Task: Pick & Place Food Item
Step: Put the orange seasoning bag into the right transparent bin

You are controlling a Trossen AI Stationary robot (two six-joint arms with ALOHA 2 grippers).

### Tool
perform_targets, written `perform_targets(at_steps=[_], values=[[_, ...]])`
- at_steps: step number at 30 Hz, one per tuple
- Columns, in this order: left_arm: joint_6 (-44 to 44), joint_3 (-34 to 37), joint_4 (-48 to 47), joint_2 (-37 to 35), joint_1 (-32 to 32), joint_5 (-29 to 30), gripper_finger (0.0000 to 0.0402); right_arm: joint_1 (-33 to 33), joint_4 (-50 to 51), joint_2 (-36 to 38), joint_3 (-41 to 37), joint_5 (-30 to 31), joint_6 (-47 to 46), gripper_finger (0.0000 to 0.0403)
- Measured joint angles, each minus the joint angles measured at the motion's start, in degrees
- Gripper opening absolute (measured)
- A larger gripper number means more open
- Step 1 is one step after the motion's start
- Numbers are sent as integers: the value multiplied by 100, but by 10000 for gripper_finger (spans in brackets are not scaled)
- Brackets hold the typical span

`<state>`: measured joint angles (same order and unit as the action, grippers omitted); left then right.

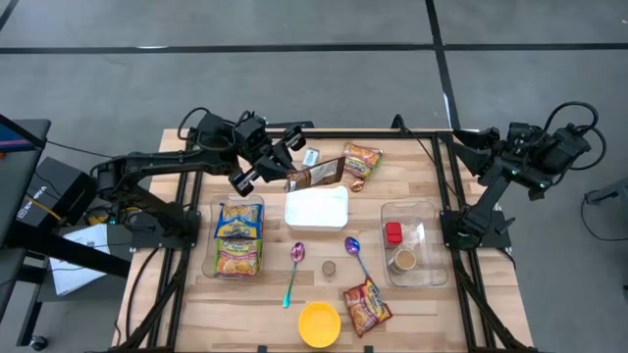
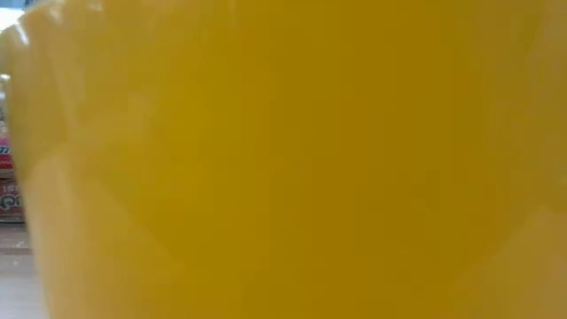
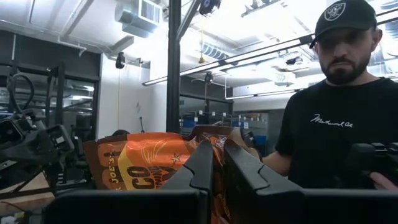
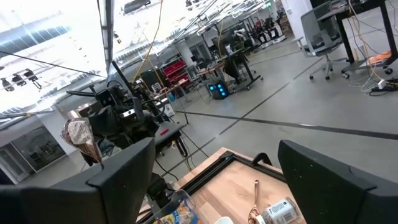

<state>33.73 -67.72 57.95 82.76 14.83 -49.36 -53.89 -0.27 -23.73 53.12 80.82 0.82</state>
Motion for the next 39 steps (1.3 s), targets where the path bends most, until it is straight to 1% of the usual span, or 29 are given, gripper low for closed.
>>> perform_targets(at_steps=[3, 5, 7, 10, 12, 15, 16, 20, 21, 25, 29, 34, 39], values=[[-1, 0, 0, 0, 0, 34, 11, 0, 0, 0, 0, -25, -26, 333], [0, 0, 4, 0, 0, 76, 11, 0, -4, -17, 0, -181, -28, 333], [1, 0, 4, 0, 0, 101, 11, 22, -6, -96, 0, -202, -31, 333], [0, 0, 4, 0, 0, 135, 11, 149, -11, -238, 0, -198, -101, 333], [-1, 0, 4, 0, -8, 135, 11, 270, -15, -297, -2, -345, -215, 333], [1, 0, 13, 0, -20, 160, 11, 461, -77, -365, -2, -1234, -311, 333], [2, 0, 15, 0, -20, 161, 11, 534, -107, -440, 0, -1398, -341, 333], [20, 0, 15, 0, -46, 205, 11, 870, -155, -790, -1, -1564, -424, 333], [18, 0, 15, 0, -63, 245, 11, 948, -156, -827, -2, -1692, -508, 333], [20, 0, 17, 0, -97, 260, 11, 1281, -222, -831, -4, -2573, -762, 333], [20, 0, 18, 0, -168, 266, 11, 1665, -211, -1063, -7, -3012, -928, 333], [16, 0, 19, 0, -256, 299, 11, 2214, -402, -1276, 16, -4035, -1350, 333], [20, 0, 17, 0, -258, 301, 11, 2855, -347, -1611, -5, -4994, -1807, 333]])
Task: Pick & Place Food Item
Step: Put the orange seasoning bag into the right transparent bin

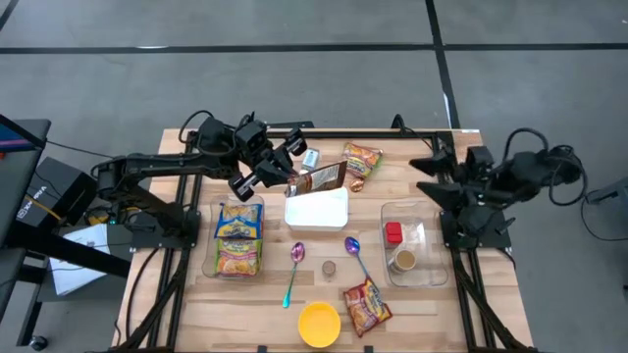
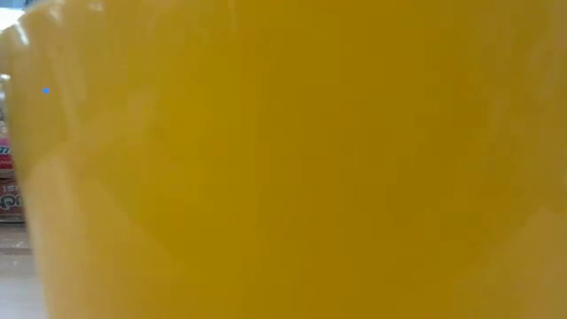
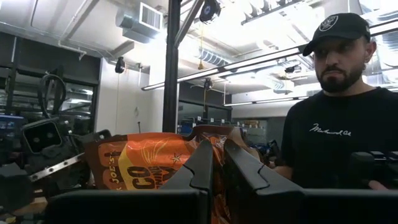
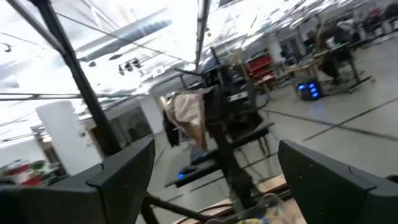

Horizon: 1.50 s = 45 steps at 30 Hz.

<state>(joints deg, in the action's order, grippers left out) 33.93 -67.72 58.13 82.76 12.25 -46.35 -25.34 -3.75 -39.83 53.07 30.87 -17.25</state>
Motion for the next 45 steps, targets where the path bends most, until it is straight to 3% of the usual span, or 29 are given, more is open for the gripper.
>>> perform_targets(at_steps=[12, 22, 37, 45], values=[[109, 0, 28, 0, -76, 2, 11, 1576, -11, -1047, 571, -2666, -537, 333], [102, 0, 85, 0, -107, 4, 11, 2654, 2, -2065, 1225, -4483, -681, 333], [92, 0, 85, 0, -105, 17, 11, 3116, -417, -3586, 2430, -6115, -636, 333], [92, 0, 87, 0, -105, 92, 11, 3114, -375, -3713, 2606, -6305, -634, 333]])
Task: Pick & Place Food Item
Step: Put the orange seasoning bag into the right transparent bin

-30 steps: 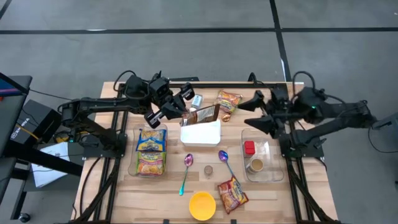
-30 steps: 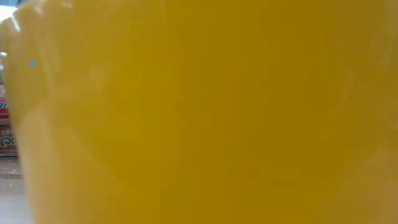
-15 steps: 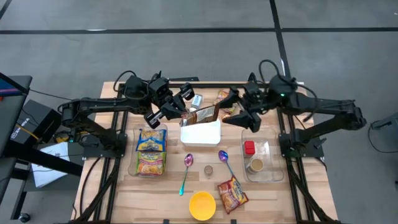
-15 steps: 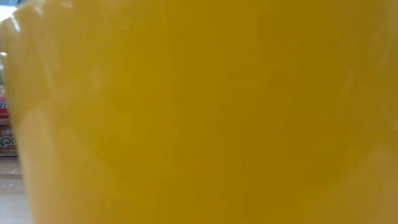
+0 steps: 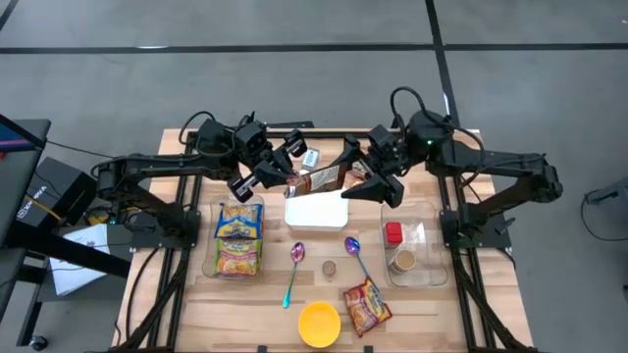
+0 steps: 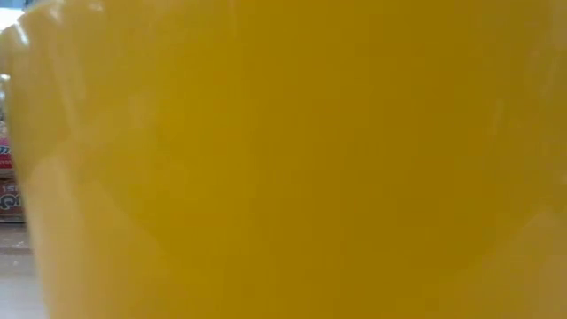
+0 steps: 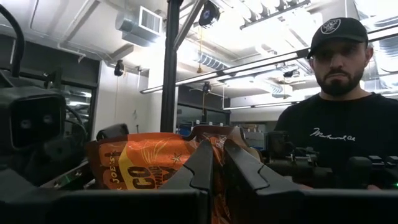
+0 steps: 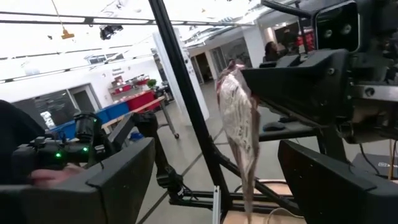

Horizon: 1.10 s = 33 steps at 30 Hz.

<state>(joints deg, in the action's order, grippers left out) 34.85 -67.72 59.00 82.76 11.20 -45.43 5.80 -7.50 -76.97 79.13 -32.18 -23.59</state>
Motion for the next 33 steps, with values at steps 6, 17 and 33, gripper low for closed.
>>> perform_targets(at_steps=[6, 17, 33], values=[[0, 0, -2, 0, 0, 0, 11, 0, 26, 4, 0, 4, -1, 333], [0, 0, 0, 0, 0, 17, 11, 22, 88, 4, 0, 58, 0, 321], [2, 0, -2, 0, 0, 17, 15, 70, 196, 4, 0, 74, 111, 157]])
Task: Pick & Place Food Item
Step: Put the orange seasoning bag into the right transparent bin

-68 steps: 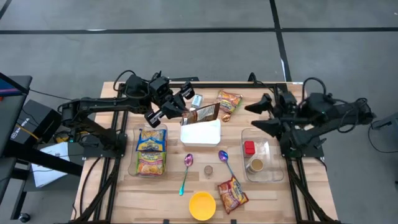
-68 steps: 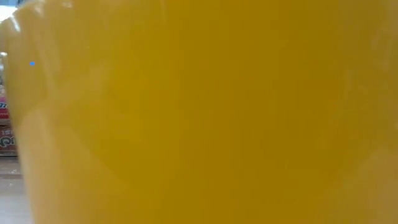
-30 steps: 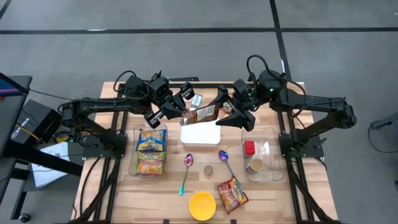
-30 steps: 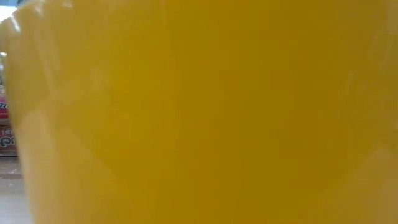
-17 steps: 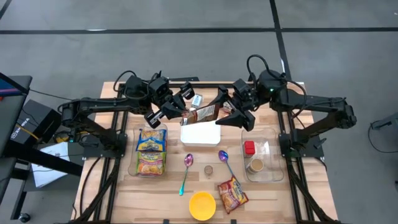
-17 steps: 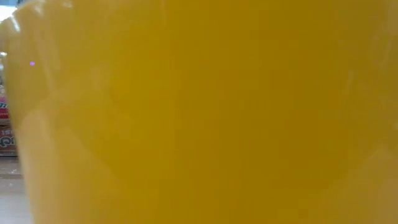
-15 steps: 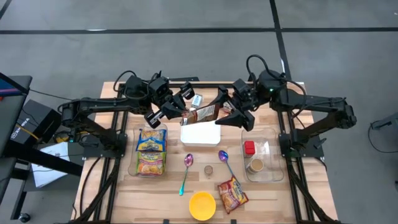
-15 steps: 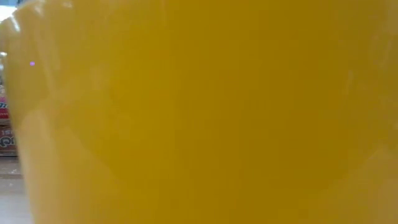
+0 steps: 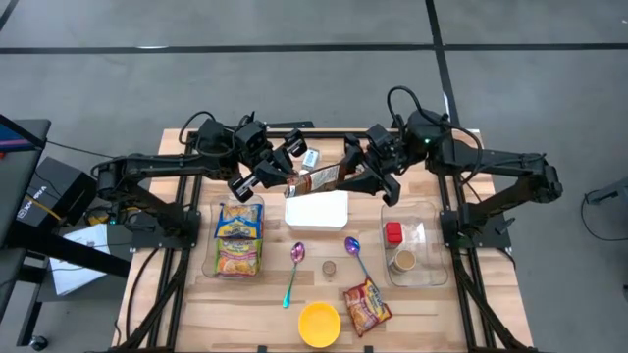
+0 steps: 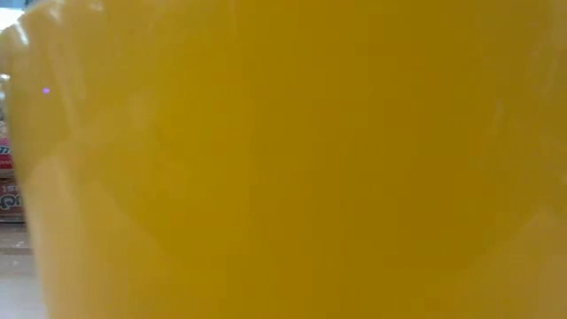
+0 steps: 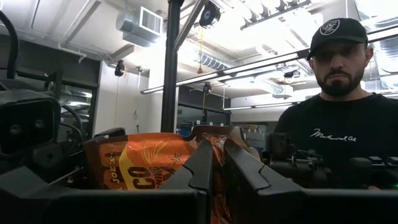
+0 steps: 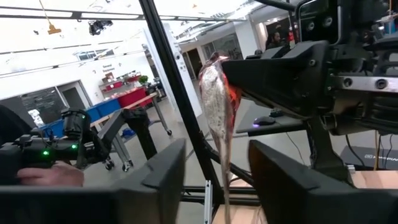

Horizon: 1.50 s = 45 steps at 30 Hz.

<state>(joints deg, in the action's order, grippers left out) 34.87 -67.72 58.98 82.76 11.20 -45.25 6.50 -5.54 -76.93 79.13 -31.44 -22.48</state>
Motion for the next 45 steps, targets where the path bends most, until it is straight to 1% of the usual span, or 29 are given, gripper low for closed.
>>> perform_targets(at_steps=[8, 10, 34, 38, 45], values=[[4, 0, 0, 0, 0, 0, 18, 36, 2, 0, 0, -1, 59, 25], [4, 0, -2, 0, 0, 3, 18, 41, 19, 0, 0, 0, 58, 7], [52, 0, -22, 2, 2, 6, 23, 42, 63, 0, -2, 0, 44, 0], [175, -2, -23, 2, 12, 133, 52, 42, 66, 4, -2, -2, 44, 0], [295, -2, -50, 2, 24, 157, 142, 39, 66, 4, -2, 0, 44, 0]])
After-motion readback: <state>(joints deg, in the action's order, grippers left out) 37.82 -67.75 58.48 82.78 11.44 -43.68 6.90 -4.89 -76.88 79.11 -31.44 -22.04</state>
